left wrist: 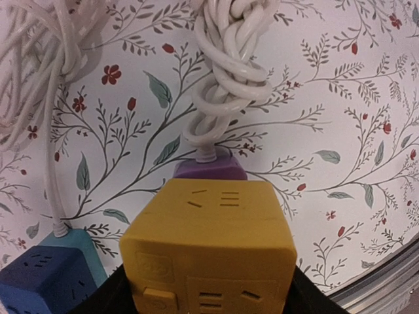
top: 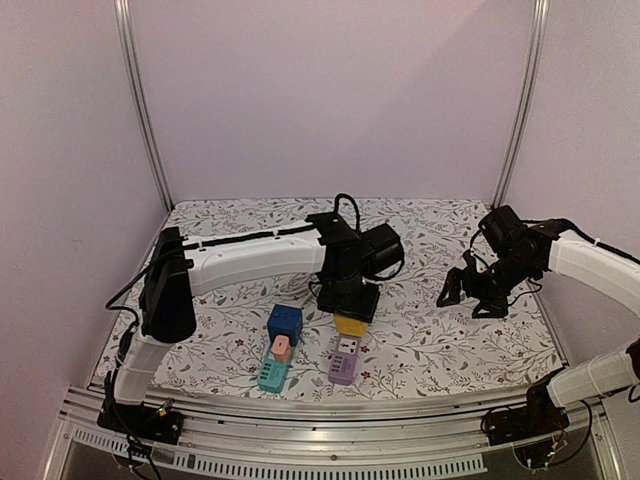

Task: Insert the plug

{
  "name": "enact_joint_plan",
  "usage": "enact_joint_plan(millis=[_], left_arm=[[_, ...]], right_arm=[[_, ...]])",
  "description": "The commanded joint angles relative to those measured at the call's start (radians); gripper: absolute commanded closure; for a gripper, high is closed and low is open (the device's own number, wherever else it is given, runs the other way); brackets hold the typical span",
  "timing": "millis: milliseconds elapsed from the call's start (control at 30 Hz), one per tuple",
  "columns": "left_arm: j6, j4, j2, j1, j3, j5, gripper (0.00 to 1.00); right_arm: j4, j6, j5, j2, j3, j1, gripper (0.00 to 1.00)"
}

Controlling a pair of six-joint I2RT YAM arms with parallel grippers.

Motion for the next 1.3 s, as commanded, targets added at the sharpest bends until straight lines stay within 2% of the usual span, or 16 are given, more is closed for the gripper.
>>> enact_joint_plan(millis=[0,133,300,633,1267], left_arm=[[0.051,0.036,0.029,-0.011,-0.049,0.079,1.0],[0.098,0.04,0.035,-0.005,-0.055,0.082,1.0],[0.067,0.032,0.022,0.007,-0.069,0.077,1.0],[0.07,-0.077,0.062,-0.011,-0.005,-0.028,1.0],[0.045,-0.154,0.163,-0.046,0.02,-0.152,1.0]], right_arm=[[0.015,0.003,-0.005,-0.015,-0.012,-0.002,0.01],[0.015,-0.002,0.001,-0.011,-0.007,-0.003,0.01],[0.007,-0.009,0.01,-0.012,-0.005,-0.004,0.01],[0.012,-0.018,0.015,0.0,-0.001,-0.003,0.01],[0.006,-0.025,0.03,0.009,-0.008,-0.003,0.01]])
